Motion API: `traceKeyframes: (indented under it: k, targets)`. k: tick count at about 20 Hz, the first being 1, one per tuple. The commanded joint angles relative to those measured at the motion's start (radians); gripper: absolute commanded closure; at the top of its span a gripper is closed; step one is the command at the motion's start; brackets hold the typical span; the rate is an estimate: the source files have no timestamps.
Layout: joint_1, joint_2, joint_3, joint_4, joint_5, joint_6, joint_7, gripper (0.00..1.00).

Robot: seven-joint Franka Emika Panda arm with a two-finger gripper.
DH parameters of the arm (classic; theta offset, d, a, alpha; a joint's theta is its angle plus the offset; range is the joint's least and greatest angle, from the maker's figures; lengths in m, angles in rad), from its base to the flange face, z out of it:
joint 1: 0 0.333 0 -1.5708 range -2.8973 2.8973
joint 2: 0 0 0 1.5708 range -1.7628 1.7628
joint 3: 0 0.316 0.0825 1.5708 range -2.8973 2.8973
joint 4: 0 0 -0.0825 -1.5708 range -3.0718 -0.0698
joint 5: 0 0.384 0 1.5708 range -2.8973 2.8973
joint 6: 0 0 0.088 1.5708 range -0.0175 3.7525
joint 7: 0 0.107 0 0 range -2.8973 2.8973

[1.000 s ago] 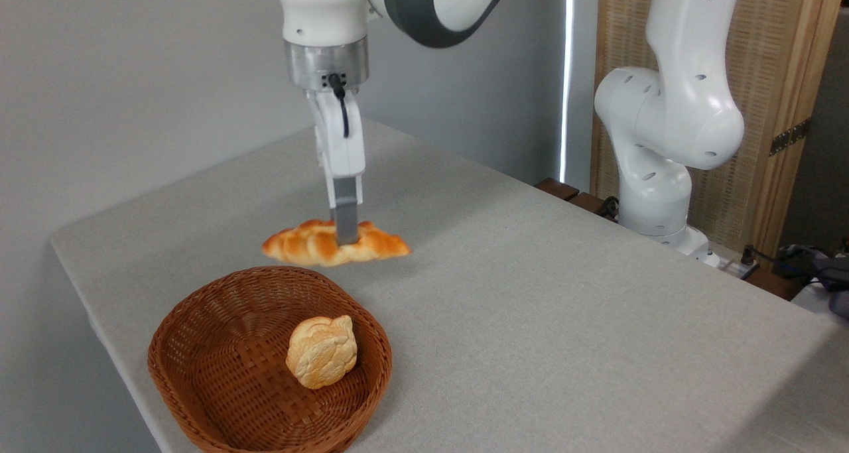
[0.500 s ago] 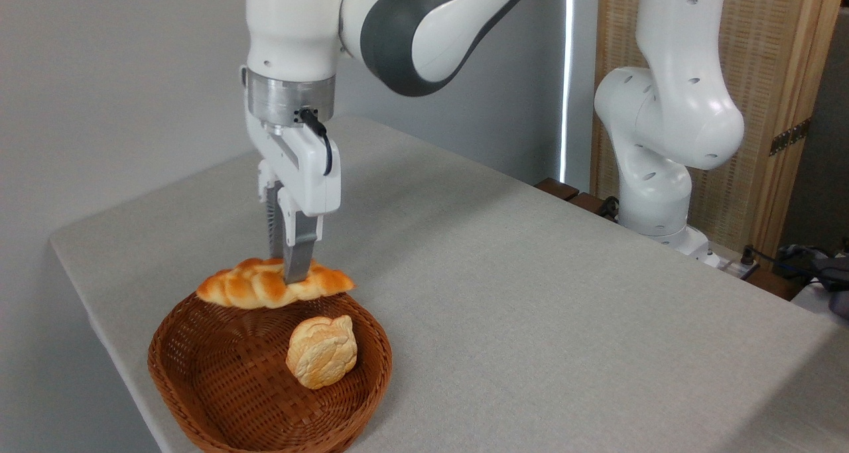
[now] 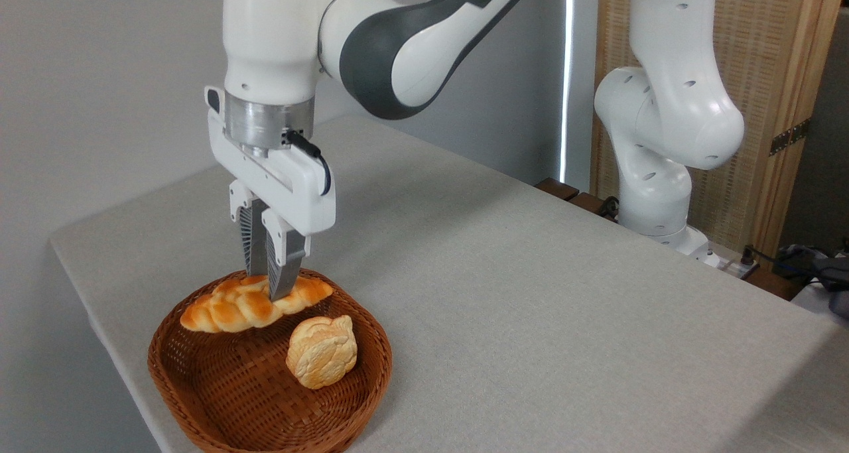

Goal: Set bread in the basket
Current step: 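Carry the roll over the wicker basket and lower it inside, then open the gripper and raise it away from the basket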

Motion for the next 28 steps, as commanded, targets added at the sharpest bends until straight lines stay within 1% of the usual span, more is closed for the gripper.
traceKeyframes:
  k: [1, 4, 15, 16, 19, 21, 22, 26, 28]
  targets:
    - [-0.005, 0.028, 0.019, 0.023, -0.011, 0.003, -0.016, 0.00]
    - [-0.005, 0.040, 0.028, 0.025, -0.010, 0.003, -0.016, 0.00]
    - [-0.005, 0.046, 0.034, 0.040, -0.008, 0.003, -0.014, 0.00]
    - [-0.005, 0.046, 0.045, 0.040, -0.010, 0.003, -0.014, 0.00]
    - [-0.005, 0.044, 0.048, 0.063, -0.008, -0.003, -0.011, 0.00]
    - [-0.005, 0.038, 0.080, 0.080, -0.008, -0.014, -0.011, 0.00]
    - [-0.005, 0.037, 0.085, 0.082, -0.007, -0.017, -0.011, 0.00]
    - [-0.005, 0.029, 0.088, 0.108, -0.007, -0.090, -0.013, 0.00]
    - [-0.003, 0.014, 0.095, 0.126, 0.001, -0.161, -0.013, 0.00]
